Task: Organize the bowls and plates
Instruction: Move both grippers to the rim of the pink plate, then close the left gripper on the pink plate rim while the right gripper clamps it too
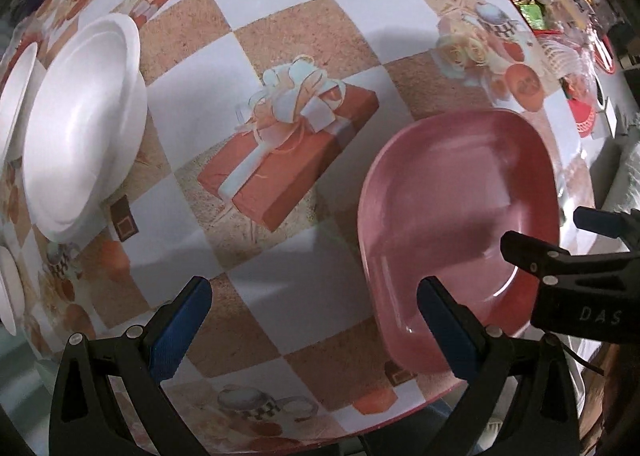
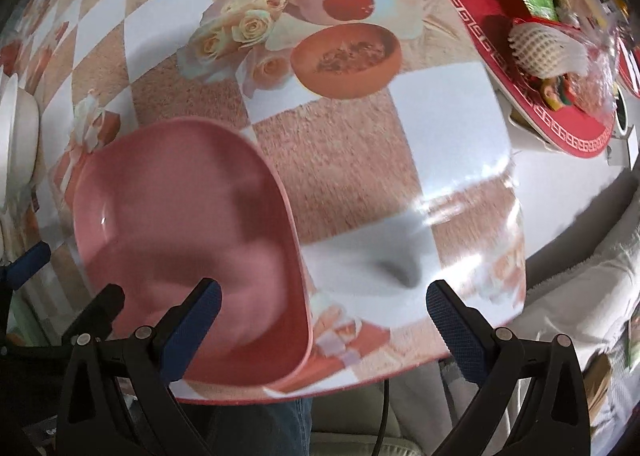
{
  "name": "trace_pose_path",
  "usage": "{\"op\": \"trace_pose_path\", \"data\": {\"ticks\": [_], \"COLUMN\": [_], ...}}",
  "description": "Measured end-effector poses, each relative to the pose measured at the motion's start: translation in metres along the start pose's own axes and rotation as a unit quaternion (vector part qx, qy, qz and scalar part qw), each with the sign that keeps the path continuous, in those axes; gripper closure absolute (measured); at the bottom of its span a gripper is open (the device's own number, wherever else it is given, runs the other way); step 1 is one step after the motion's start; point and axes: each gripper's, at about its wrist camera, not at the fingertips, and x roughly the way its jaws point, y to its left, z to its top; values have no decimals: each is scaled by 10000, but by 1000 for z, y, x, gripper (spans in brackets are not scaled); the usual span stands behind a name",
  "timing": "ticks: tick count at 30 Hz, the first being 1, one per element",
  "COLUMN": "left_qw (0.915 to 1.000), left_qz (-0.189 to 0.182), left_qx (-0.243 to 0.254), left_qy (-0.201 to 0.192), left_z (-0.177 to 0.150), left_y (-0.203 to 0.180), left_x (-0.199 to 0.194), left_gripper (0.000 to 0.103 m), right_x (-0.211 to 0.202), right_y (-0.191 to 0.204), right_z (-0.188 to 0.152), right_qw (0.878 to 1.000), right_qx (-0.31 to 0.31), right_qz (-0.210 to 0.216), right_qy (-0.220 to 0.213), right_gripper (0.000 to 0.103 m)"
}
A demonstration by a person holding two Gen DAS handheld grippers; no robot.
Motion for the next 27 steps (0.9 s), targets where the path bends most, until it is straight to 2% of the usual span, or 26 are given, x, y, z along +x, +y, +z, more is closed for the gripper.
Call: {"op": "trace_pose_path", "data": {"ticks": [7, 16, 20, 22, 24, 25, 26, 27], "left_qw": [9999, 10000, 9999, 9999, 10000, 9999, 9999, 9997], "left_qz": [83, 59, 41, 26, 25, 22, 13, 7], "left_qx": [-31, -5, -40, -39, 63, 103, 159, 222], "left_qy": [129, -19, 127, 131, 54, 22, -17, -39], "left_z": [0, -7, -4, -2, -3, -3, -3, -4], "left_y": [-7, -9, -9, -9, -13, -15, -18, -21], "left_x": [21, 26, 26, 24, 16, 14, 12, 10], "left_gripper": [0, 0, 0, 5, 12, 18, 20, 25], "right_x": [10, 8, 11, 10, 6, 3, -1, -5], "right_y": [-2, -2, -2, -2, -1, 1, 4, 6], "right_z": [4, -7, 1, 4, 4, 3, 5, 3], "right_qw": [9999, 9997, 9997, 9997, 9996, 9994, 9989, 9985], "right_qx": [-127, -144, -227, -213, -278, -346, -440, -517], "right_qz": [85, 106, 90, 73, 37, 38, 47, 71], "right_qy": [6, -151, 75, 78, 4, -54, -125, -186], "right_gripper": [0, 0, 0, 0, 4, 11, 22, 38]}}
